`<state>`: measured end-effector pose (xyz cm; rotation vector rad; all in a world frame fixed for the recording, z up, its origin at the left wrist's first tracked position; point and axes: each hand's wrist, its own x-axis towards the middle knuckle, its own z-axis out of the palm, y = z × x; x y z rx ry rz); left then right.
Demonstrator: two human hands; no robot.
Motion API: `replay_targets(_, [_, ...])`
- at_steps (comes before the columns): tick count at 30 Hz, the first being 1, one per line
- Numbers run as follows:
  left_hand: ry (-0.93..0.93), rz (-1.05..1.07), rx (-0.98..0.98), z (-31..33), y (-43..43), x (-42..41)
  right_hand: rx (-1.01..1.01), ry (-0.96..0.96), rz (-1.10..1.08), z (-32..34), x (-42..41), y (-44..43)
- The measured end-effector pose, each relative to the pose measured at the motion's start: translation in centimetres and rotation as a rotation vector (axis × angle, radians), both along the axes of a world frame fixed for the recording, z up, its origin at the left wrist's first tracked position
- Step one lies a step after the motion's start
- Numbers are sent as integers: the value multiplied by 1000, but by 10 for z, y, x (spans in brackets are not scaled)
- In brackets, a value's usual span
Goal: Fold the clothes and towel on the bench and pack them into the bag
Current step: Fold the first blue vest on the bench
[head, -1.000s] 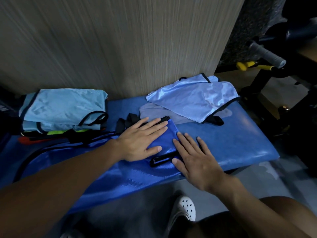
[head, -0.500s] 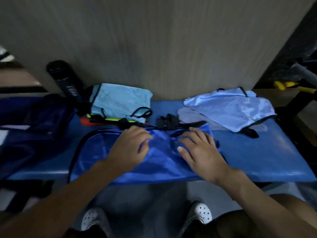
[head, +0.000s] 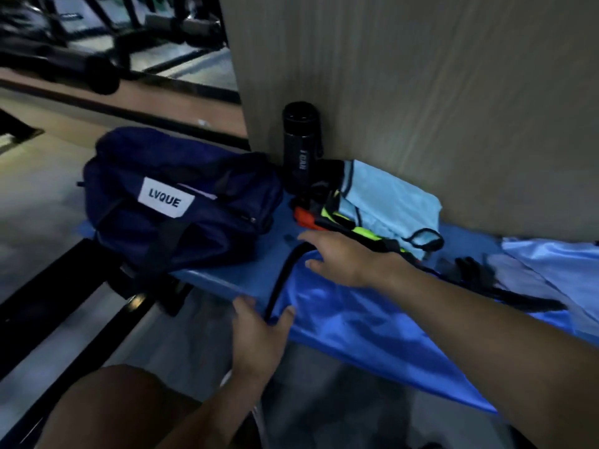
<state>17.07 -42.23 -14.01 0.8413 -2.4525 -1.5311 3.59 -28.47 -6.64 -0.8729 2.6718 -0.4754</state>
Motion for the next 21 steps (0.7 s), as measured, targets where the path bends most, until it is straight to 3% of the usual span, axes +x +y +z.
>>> replay_targets(3, [-12, 29, 151, -1, 3, 1, 43, -78, -50, -15, -19, -10])
replay_targets(7, [19, 67, 227, -4, 5, 2, 170, -46, -102, -24, -30, -13])
replay_targets(13, [24, 37, 272, -9, -9, 1, 197, -67, -109, -20, -35, -15])
replay_targets(21, [277, 178, 265, 28, -32, 2, -242, -134, -123, 12, -34, -37])
